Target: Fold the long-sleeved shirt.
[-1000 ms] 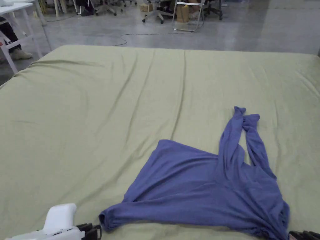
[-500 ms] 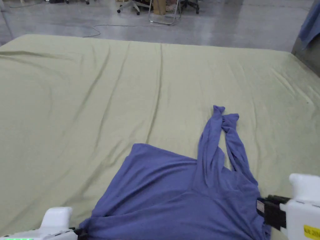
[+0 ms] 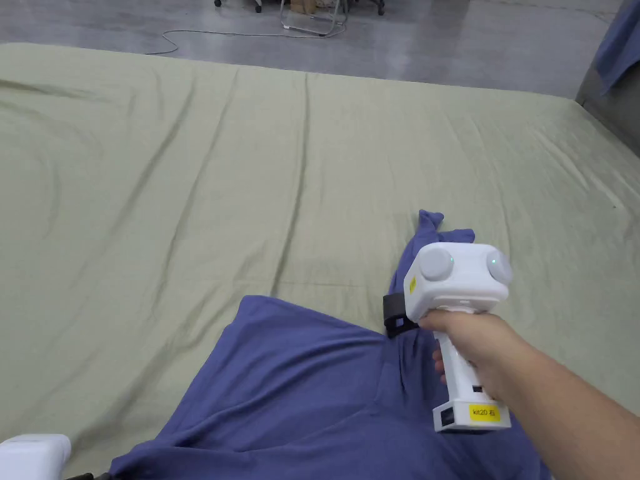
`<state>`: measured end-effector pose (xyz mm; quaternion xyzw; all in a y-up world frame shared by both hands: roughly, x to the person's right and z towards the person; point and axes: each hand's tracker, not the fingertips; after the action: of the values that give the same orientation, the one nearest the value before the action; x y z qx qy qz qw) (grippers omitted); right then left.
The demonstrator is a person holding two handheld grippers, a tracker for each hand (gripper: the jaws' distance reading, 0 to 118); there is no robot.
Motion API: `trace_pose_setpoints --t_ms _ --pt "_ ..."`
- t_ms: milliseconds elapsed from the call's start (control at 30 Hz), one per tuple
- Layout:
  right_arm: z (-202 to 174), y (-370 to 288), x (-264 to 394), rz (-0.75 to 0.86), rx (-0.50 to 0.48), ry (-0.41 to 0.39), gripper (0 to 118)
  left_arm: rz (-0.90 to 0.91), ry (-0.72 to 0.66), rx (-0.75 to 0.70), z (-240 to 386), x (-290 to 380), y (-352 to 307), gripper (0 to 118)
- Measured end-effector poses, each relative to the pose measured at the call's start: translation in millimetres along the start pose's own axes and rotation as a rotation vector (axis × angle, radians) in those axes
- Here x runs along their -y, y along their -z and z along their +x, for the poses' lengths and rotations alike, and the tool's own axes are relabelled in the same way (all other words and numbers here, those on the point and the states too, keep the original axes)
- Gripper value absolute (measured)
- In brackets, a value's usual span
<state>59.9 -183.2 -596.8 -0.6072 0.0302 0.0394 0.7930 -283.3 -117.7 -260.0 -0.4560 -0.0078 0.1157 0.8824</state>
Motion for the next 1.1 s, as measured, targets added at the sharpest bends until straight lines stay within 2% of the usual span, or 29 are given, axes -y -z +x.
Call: trace_pose_setpoints --t_ms 33,100,167,233,367,500,667,867,1100 --pt "0.2 -12.6 6.5 0.102 0.007 -0.006 68 0.001 -0.007 -0.001 -2.0 0.1 1.0 2" --pt "-0.9 -33.7 12.6 0.109 0.009 -0.077 1 0.003 -0.019 0.001 -2.9 -2.5 0.9 2" --pt "-1.9 -62.0 23.8 0.175 0.061 -0.099 0 0.012 -0.021 0.007 -1.8 -4.5 -1.6 2" --pt "9.6 -101.9 41.3 0.243 -0.057 -0.131 0 0.040 -0.021 0.013 1.4 -8.2 -9.5 2" --pt "48.0 -200.2 92.3 0.423 -0.144 -0.085 0 0.101 -0.050 0.054 10.9 -16.6 -32.5 2" --pt "81.9 -306.7 176.2 0.612 -0.220 -0.024 0 0.201 -0.097 0.082 23.4 -27.5 -62.2 2" --pt "107.0 -398.1 237.0 0.813 -0.247 0.034 0 0.361 -0.096 0.128 49.2 -56.8 -97.9 2" --pt "125.2 -470.1 211.4 0.912 -0.185 0.059 0 0.550 -0.067 0.180 94.9 -134.6 -147.6 2" --pt "134.9 -542.0 92.3 0.981 -0.078 0.058 0 0.736 0.040 0.198 145.4 -266.6 -200.5 2"
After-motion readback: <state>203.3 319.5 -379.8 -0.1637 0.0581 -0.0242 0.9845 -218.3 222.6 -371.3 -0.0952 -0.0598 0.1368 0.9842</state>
